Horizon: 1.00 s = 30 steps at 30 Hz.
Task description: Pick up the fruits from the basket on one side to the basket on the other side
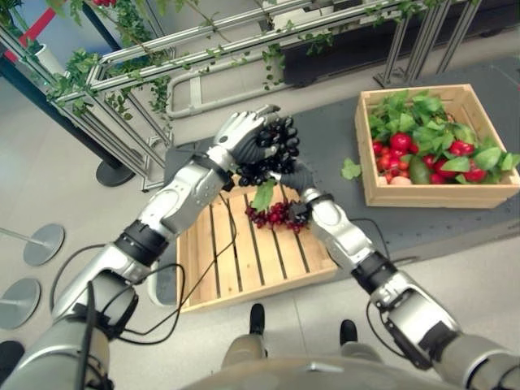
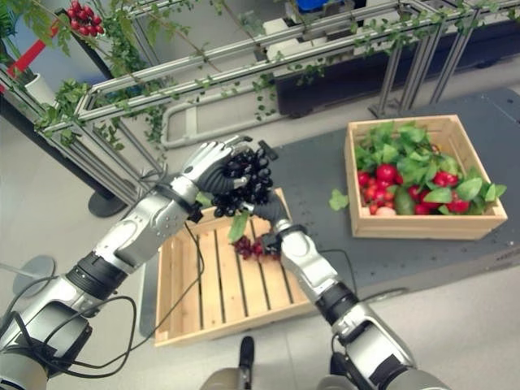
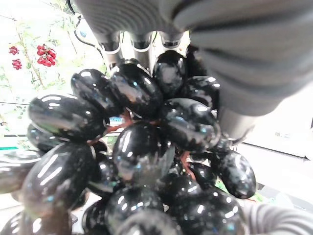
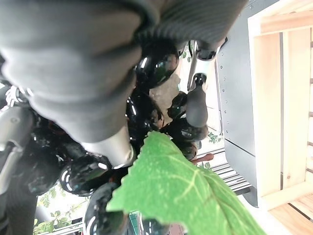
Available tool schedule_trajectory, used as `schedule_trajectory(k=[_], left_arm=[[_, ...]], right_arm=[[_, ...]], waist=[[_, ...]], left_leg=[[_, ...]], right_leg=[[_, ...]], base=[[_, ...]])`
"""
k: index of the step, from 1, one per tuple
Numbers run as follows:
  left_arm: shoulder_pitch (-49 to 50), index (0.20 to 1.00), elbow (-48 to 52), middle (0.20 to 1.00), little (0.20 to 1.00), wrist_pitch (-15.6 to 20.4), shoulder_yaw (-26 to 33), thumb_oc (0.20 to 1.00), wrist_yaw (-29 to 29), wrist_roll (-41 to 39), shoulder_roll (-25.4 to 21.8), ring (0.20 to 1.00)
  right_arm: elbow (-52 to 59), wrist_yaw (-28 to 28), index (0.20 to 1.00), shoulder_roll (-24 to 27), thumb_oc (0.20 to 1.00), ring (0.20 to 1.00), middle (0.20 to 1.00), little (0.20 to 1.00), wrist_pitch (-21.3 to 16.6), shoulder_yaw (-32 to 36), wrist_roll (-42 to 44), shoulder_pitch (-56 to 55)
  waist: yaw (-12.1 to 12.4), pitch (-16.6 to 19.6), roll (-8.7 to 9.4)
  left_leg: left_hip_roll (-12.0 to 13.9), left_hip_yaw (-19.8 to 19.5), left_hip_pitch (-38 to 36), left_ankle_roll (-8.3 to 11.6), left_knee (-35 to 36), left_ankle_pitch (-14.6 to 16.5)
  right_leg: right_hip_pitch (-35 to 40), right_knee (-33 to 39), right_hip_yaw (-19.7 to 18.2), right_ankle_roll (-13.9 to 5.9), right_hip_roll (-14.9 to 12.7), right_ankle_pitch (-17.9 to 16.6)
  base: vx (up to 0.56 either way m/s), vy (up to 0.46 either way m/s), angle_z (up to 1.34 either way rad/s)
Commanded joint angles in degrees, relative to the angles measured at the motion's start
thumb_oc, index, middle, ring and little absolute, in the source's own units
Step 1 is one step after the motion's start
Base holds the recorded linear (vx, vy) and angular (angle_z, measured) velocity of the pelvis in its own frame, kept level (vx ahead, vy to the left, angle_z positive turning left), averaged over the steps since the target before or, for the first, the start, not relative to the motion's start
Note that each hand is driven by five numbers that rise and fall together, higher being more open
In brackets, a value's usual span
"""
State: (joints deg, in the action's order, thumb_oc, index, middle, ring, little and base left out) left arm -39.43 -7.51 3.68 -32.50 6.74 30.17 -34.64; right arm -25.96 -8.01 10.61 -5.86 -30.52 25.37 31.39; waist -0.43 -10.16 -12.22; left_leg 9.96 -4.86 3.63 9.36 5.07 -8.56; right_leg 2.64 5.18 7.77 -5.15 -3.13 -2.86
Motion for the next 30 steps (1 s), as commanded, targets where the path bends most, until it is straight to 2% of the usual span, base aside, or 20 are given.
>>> schedule_trajectory(k=[1, 13, 14, 15, 23, 30], left_arm=[[-1.75, 0.2, 3.76, 0.2, 0.2, 2.81, 3.36, 0.2, 3.12, -3.15, 3.21, 0.2], [-1.02, 0.2, 3.96, 0.2, 0.2, 2.94, 4.03, 0.2, 3.14, -3.14, 2.94, 0.2], [-0.86, 0.74, 3.88, 0.74, 0.74, 2.86, 4.08, 0.74, 3.15, -3.14, 2.94, 0.74], [-0.78, 1.0, 3.87, 1.0, 1.0, 2.83, 4.17, 1.0, 3.18, -3.03, 2.94, 1.0], [1.08, 1.0, 4.39, 1.0, 1.0, 3.1, 6.39, 1.0, 4.37, -4.37, 2.76, 1.0], [7.62, 1.0, 7.2, 1.0, 1.0, 4.43, 12.6, 1.0, 6.79, -10.06, 1.81, 1.0]], right_arm=[[0.54, 2.2, 0.2, -5.43, 0.2, 0.2, 0.2, 0.2, -2.28, -2.87, -1.68, 4.66], [0.66, 2.71, 0.2, -4.71, 0.2, 0.2, 0.2, 0.2, -2.21, -2.62, -2.33, 3.98], [0.7, 2.7, 0.2, -4.67, 0.2, 0.2, 0.2, 0.2, -2.18, -2.55, -2.44, 3.95], [0.71, 2.67, 0.2, -4.66, 0.2, 0.2, 0.2, 0.2, -2.18, -2.53, -2.63, 3.91], [1.06, 3.11, 0.2, -3.56, 0.2, 0.2, 0.2, 0.2, -1.97, -2.01, -3.98, 2.75], [2.03, 3.37, 0.2, -0.88, 0.2, 0.2, 0.2, 0.2, -2.03, -0.19, -5.55, -0.46]], waist=[[1.14, 3.73, 3.59], [1.01, 3.79, 3.83], [1.02, 3.84, 3.85], [1.03, 3.84, 3.86], [1.22, 3.6, 4.37], [1.4, 3.13, 5.19]], left_leg=[[-1.87, -0.05, 3.05, -0.08, -3.58, 2.61], [-1.73, -0.14, 2.91, -0.11, -3.56, 2.65], [-1.7, -0.13, 2.9, -0.13, -3.54, 2.67], [-1.75, -0.1, 2.91, -0.12, -3.49, 2.68], [-1.78, -0.35, 3.16, -0.12, -3.49, 2.56], [-1.94, -0.7, 3.15, -0.23, -3.43, 2.77]], right_leg=[[-0.53, -4.49, 0.33, 1.59, 2.21, 9.33], [-0.5, -4.7, 0.56, 1.53, 2.21, 9.39], [-0.52, -4.7, 0.58, 1.52, 2.22, 9.42], [-0.5, -4.66, 0.58, 1.52, 2.25, 9.41], [-0.58, -4.69, 0.79, 1.45, 2.24, 9.39], [-0.8, -4.71, 1.09, 1.39, 2.17, 9.19]], base=[[0.0, 0.0, 0.0], [0.0, 0.0, 0.0], [0.0, 0.0, 0.0], [0.0, 0.0, 0.0], [0.0, 0.0, 0.0], [0.0, 0.002, 0.01]])
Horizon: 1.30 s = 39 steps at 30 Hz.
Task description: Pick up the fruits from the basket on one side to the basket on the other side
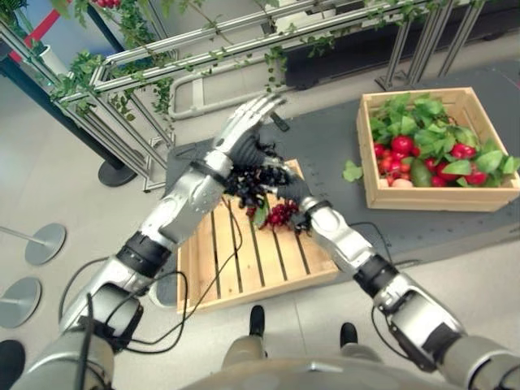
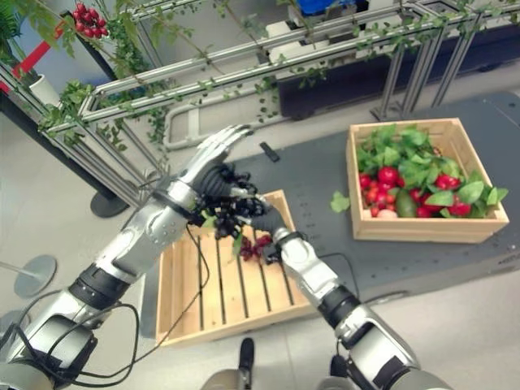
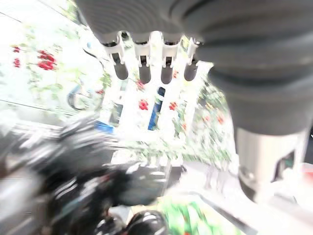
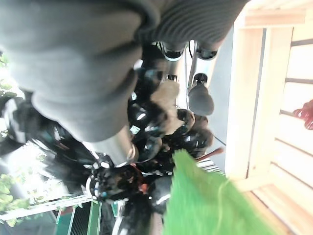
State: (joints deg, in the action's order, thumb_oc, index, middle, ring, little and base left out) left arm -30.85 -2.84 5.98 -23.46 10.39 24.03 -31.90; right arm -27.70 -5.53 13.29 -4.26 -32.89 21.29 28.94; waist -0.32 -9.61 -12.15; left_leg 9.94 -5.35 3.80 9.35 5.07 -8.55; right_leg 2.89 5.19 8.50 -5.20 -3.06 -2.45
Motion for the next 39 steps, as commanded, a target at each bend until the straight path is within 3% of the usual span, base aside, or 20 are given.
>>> schedule_trajectory(k=[1, 8, 17, 31, 32, 39], left_arm=[[0.83, 1.0, 2.98, 1.0, 1.0, 2.28, 4.66, 1.0, 2.98, -5.0, -1.26, 1.0], [7.03, 1.0, 4.61, 1.0, 1.0, 3.58, 9.82, 1.0, 2.9, -9.7, -2.4, 1.0], [15.35, 1.0, 6.3, 1.0, 1.0, 6.54, 17.21, 1.0, 10.28, -16.42, 1.24, 1.0], [21.76, 1.0, 4.89, 1.0, 1.0, 6.67, 20.64, 1.0, 9.79, -17.26, 3.14, 1.0], [21.9, 1.0, 4.7, 1.0, 1.0, 6.59, 20.77, 1.0, 9.66, -17.04, 3.1, 1.0], [22.46, 1.0, 3.58, 1.0, 1.0, 5.72, 21.88, 1.0, 8.13, -16.06, 2.34, 1.0]], right_arm=[[3.69, 0.96, 0.2, -3.08, 0.2, 0.2, 0.2, 0.2, -3.69, 2.43, -1.78, 1.21], [3.68, 1.84, 0.2, -0.98, 0.2, 0.2, 0.2, 0.2, -3.91, 4.22, -2.68, -2.06], [4.35, 0.49, 0.2, 1.06, 0.2, 0.2, 0.2, 0.2, -5.62, 5.83, -3.34, -5.0], [4.27, -0.04, 0.2, 2.08, 0.2, 0.2, 0.2, 0.2, -6.61, 8.44, -3.9, -9.32], [4.42, 0.07, 1.0, 2.3, 1.0, 1.0, 1.0, 1.0, -6.56, 8.67, -4.27, -9.77], [5.6, -2.41, 1.0, 5.07, 1.0, 1.0, 1.0, 1.0, -7.0, 14.24, -7.23, -15.24]], waist=[[1.26, 2.6, 5.22], [1.4, 2.45, 6.06], [1.48, 2.23, 6.88], [1.08, 2.49, 7.2], [1.0, 2.55, 7.15], [-0.09, 2.1, 6.64]], left_leg=[[-1.95, -0.28, 2.91, -0.27, -3.41, 2.84], [-1.8, -0.12, 2.75, -0.41, -3.3, 3.01], [-1.95, 0.13, 2.76, -0.48, -3.27, 3.11], [-1.96, 0.86, 2.48, -0.71, -3.23, 3.3], [-1.91, 0.92, 2.49, -0.7, -3.2, 3.27], [-1.89, 1.18, 2.59, -0.76, -3.27, 3.15]], right_leg=[[-1.0, -4.63, 0.4, 1.42, 2.08, 8.76], [-1.02, -4.43, 0.51, 1.27, 2.04, 8.51], [-1.07, -4.22, 0.41, 1.24, 1.99, 8.31], [-1.1, -4.04, -0.11, 1.11, 1.79, 8.14], [-1.13, -4.06, -0.14, 1.12, 1.79, 8.16], [-1.54, -4.2, -0.3, 0.96, 1.71, 8.09]], base=[[0.0, 0.0, 0.0], [0.0, 0.0, 0.0], [0.0, 0.0, 0.0], [0.0, 0.0, 0.0], [0.0, 0.0, 0.0], [0.0, 0.0, 0.0]])
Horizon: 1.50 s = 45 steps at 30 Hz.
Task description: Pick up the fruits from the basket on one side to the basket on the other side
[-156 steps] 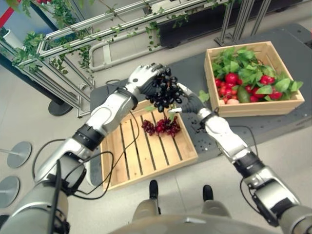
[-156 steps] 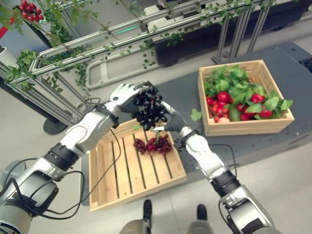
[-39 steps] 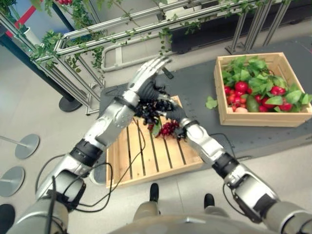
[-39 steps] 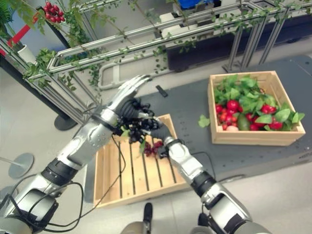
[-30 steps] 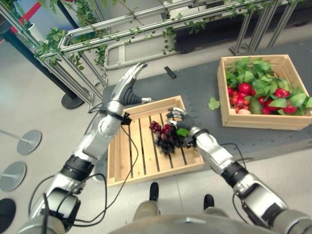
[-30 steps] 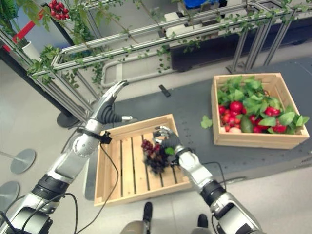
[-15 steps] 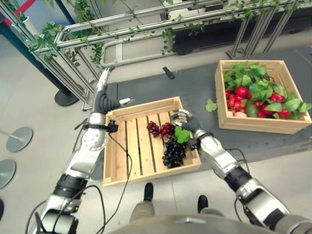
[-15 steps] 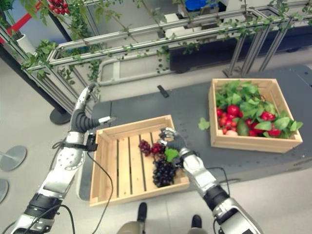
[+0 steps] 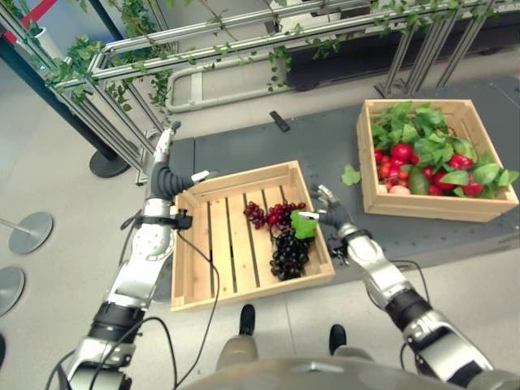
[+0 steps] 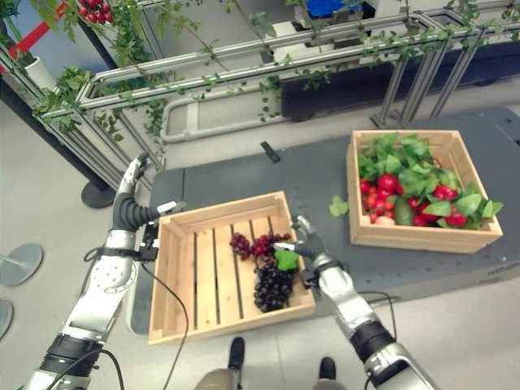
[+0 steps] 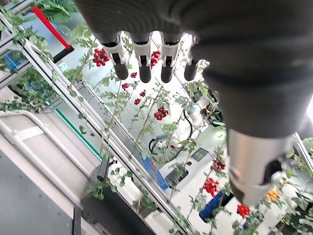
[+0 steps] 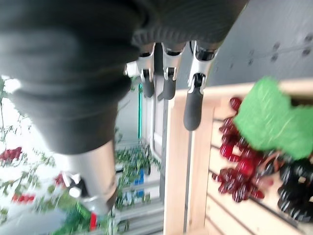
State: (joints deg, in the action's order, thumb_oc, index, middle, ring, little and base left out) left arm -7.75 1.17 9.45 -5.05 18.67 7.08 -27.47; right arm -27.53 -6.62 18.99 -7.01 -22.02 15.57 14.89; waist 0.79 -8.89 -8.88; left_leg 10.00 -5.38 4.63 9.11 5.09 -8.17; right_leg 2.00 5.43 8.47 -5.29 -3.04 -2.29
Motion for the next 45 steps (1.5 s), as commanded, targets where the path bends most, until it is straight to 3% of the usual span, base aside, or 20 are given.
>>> schedule_trajectory(k=[1, 12, 21, 34, 45], left_arm=[[-0.6, 1.0, -0.4, 1.0, 1.0, 2.24, 3.4, 1.0, -0.19, 0.89, -2.07, 1.0], [3.73, 1.0, -7.75, 1.0, 1.0, 1.4, 3.23, 1.0, -5.88, 0.51, -1.1, 1.0], [3.35, 1.0, -11.49, 1.0, 1.0, 1.48, 2.71, 1.0, -7.24, 0.65, -0.53, 1.0], [-4.37, 1.0, -17.38, 1.0, 1.0, 0.13, -0.99, 1.0, -6.02, 3.54, -1.31, 1.0], [-15.06, 1.0, -28.33, 1.0, 1.0, -2.46, -5.54, 1.0, -4.89, 8.94, -7.22, 1.0]], right_arm=[[5.62, -1.31, 1.0, -0.58, 1.0, 1.0, 1.0, 1.0, -4.18, 3.44, -1.54, -1.38], [8.16, -3.33, 1.0, 6.5, 1.0, 1.0, 1.0, 1.0, -4.97, 19.0, -6.87, -16.83], [3.21, -5.39, 1.0, 7.9, 1.0, 1.0, 1.0, 1.0, -5.69, 24.81, -8.43, -21.45], [4.02, -7.54, 1.0, 8.14, 1.0, 1.0, 1.0, 1.0, -7.2, 27.44, -7.02, -21.72], [6.13, -8.09, 1.0, 8.93, 1.0, 1.0, 1.0, 1.0, -7.94, 26.5, -7.03, -21.2]], waist=[[-1.14, 1.44, 3.35], [-4.67, -0.6, 1.5], [-7.35, -2.61, -0.85], [-10.69, -7.06, -2.58], [-13.86, -11.22, -2.59]], left_leg=[[-1.95, 1.22, 1.74, -0.53, -3.28, 2.77], [-2.21, 2.77, 2.15, -1.07, -3.72, 3.11], [-2.29, 4.62, 3.44, -1.4, -3.57, 2.88], [-2.56, 7.16, 5.65, -1.97, -3.82, 3.0], [-3.46, 9.68, 8.63, -2.45, -4.08, 2.88]], right_leg=[[-0.64, -4.45, -0.27, 1.04, 1.69, 7.93], [-2.61, -4.98, -2.04, 0.57, 1.03, 7.35], [-5.82, -5.17, -4.05, 0.12, 0.39, 6.37], [-11.3, -5.88, -7.84, -0.53, -0.5, 4.71], [-17.15, -6.12, -11.38, -1.39, -1.5, 2.34]], base=[[-0.01, 0.0, -0.03], [-0.02, 0.009, -0.08], [-0.04, 0.041, -0.17], [-0.05, 0.044, -0.19], [-0.05, 0.062, -0.2]])
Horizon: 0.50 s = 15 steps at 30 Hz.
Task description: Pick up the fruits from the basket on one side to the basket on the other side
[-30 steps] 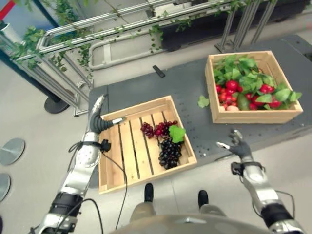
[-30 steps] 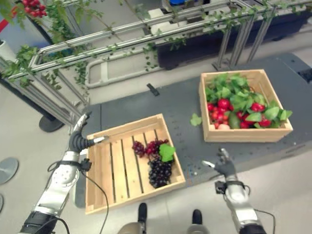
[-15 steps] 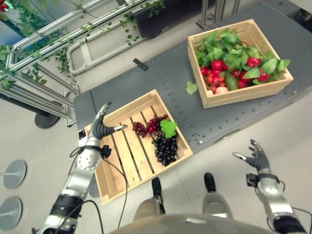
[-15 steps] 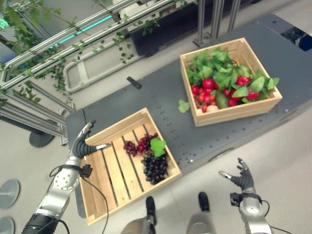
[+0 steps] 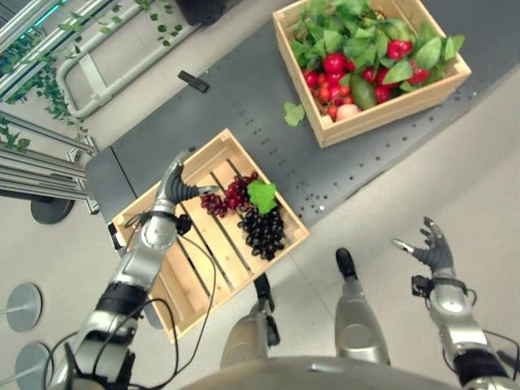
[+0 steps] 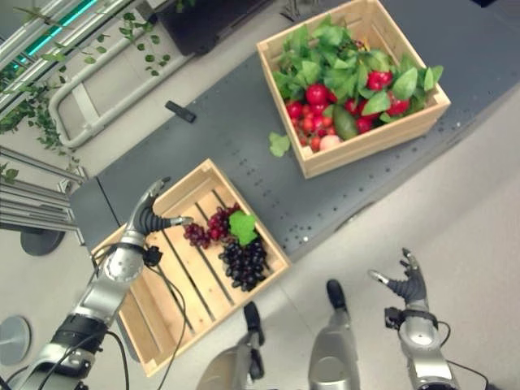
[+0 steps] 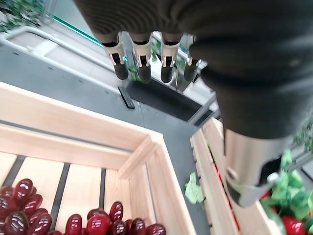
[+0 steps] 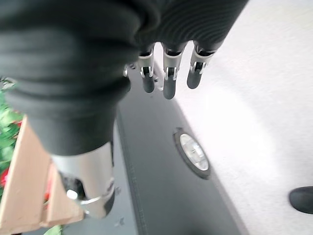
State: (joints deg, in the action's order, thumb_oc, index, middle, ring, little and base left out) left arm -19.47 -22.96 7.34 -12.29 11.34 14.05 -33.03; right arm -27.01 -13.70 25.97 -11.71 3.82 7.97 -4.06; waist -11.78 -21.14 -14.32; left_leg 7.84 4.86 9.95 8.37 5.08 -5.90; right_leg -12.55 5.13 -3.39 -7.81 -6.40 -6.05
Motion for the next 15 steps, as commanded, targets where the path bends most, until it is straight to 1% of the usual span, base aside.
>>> schedule_trajectory(k=[1, 2, 6, 8, 12, 15], left_arm=[[-4.23, 1.0, -6.31, 1.0, 1.0, -0.78, 1.15, 1.0, 2.81, 2.22, -1.88, 1.0], [-4.55, 1.0, -6.67, 1.0, 1.0, -0.63, 0.99, 1.0, 2.94, 2.2, -1.85, 1.0], [-9.36, 1.0, -14.03, 1.0, 1.0, -2.43, -1.78, 1.0, 4.74, 4.36, -2.43, 1.0], [-12.05, 1.0, -16.99, 1.0, 1.0, -2.9, -3.4, 1.0, 5.27, 5.09, -2.94, 1.0], [-15.47, 1.0, -22.71, 1.0, 1.0, -3.34, -4.75, 1.0, 5.43, 4.42, -2.85, 1.0], [-16.33, 1.0, -23.95, 1.0, 1.0, -3.32, -5.28, 1.0, 5.13, 4.42, -3.22, 1.0]], right_arm=[[6.32, -1.08, 1.0, 2.15, 1.0, 1.0, 1.0, 1.0, -3.4, 0.5, 0.54, -2.14], [6.38, -1.09, 1.0, 2.12, 1.0, 1.0, 1.0, 1.0, -3.35, 0.57, 0.53, -2.11], [9.41, -1.93, 1.0, 2.58, 1.0, 1.0, 1.0, 1.0, -4.22, 0.49, 0.73, -2.42], [10.8, -2.69, 1.0, 3.03, 1.0, 1.0, 1.0, 1.0, -4.57, 0.86, 0.81, -2.19], [12.14, -3.89, 1.0, 2.58, 1.0, 1.0, 1.0, 1.0, -5.18, 0.91, 0.88, -2.34], [12.5, -4.37, 1.0, 2.53, 1.0, 1.0, 1.0, 1.0, -5.3, 0.76, 0.68, -2.11]], waist=[[-1.63, 0.5, 3.01], [-1.48, 0.49, 3.04], [-2.94, -1.49, 3.54], [-3.37, -2.67, 3.41], [-4.17, -4.18, 2.69], [-4.18, -4.37, 2.45]], left_leg=[[-1.42, -0.17, 3.66, -1.73, -4.25, 0.61], [-1.43, -0.07, 3.74, -1.75, -4.31, 0.63], [-1.71, 1.04, 5.07, -1.91, -4.77, 0.68], [-2.06, 1.53, 6.11, -2.02, -4.93, 0.64], [-2.85, 2.58, 6.9, -2.16, -4.77, 0.72], [-3.12, 3.04, 7.41, -2.19, -4.9, 0.83]], right_leg=[[-3.24, -5.94, 0.01, 1.06, 1.82, 5.91], [-3.38, -6.02, -0.11, 1.04, 1.82, 5.91], [-5.59, -6.59, -1.4, 0.74, 1.64, 5.28], [-7.06, -6.71, -2.13, 0.5, 1.27, 4.86], [-8.7, -6.1, -3.43, -0.06, 0.42, 3.81], [-9.48, -5.97, -4.12, -0.19, 0.22, 3.57]], base=[[-0.05, 0.064, -0.23], [-0.04, 0.041, -0.23], [-0.04, 0.055, -0.24], [-0.05, 0.075, -0.16], [-0.02, 0.09, -0.16], [0.0, 0.065, -0.21]])
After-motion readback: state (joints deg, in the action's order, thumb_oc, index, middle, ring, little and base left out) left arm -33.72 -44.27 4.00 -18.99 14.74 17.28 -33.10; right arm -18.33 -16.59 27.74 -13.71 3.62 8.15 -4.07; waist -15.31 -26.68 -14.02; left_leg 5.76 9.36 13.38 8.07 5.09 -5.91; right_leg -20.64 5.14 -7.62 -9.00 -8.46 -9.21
